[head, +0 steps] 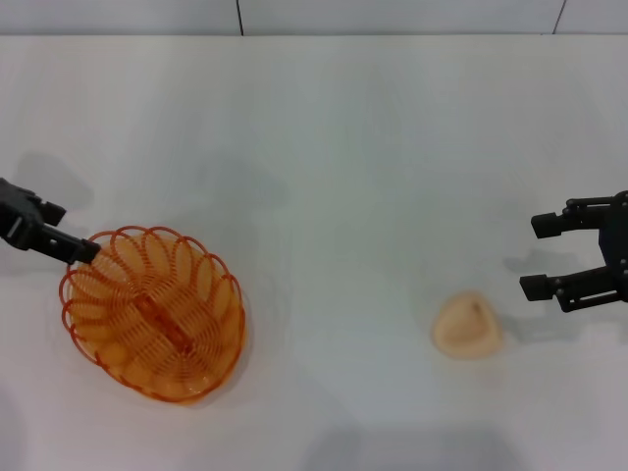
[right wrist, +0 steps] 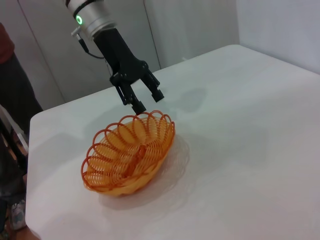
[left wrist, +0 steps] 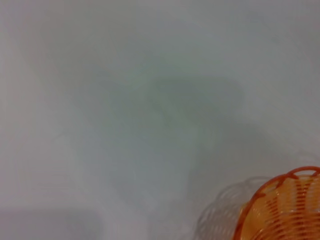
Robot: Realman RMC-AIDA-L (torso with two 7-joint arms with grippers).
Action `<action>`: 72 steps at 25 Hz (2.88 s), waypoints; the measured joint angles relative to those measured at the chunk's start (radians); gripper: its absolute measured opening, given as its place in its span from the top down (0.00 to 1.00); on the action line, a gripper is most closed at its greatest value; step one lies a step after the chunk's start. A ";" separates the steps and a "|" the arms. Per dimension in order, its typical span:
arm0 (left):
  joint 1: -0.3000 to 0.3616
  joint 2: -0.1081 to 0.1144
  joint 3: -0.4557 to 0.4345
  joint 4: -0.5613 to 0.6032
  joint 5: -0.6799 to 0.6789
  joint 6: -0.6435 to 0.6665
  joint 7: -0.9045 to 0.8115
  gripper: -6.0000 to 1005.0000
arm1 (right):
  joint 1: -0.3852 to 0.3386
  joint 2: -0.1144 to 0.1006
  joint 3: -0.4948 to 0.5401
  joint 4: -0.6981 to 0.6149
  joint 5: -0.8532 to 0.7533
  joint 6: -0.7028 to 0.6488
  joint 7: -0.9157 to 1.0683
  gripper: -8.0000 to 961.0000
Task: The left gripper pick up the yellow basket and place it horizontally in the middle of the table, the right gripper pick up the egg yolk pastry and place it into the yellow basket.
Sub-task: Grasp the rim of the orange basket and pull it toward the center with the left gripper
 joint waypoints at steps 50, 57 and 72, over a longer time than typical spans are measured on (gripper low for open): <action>-0.052 -0.057 0.046 -0.126 0.040 -0.143 0.004 0.64 | 0.007 0.000 -0.005 0.000 0.001 0.008 -0.002 0.13; -0.052 -0.059 0.050 -0.126 0.040 -0.145 0.002 0.72 | 0.008 0.000 -0.004 0.000 0.001 0.008 -0.002 0.13; -0.052 -0.064 0.086 -0.096 0.010 -0.080 0.017 0.87 | 0.014 0.000 0.001 0.011 0.001 0.008 -0.003 0.13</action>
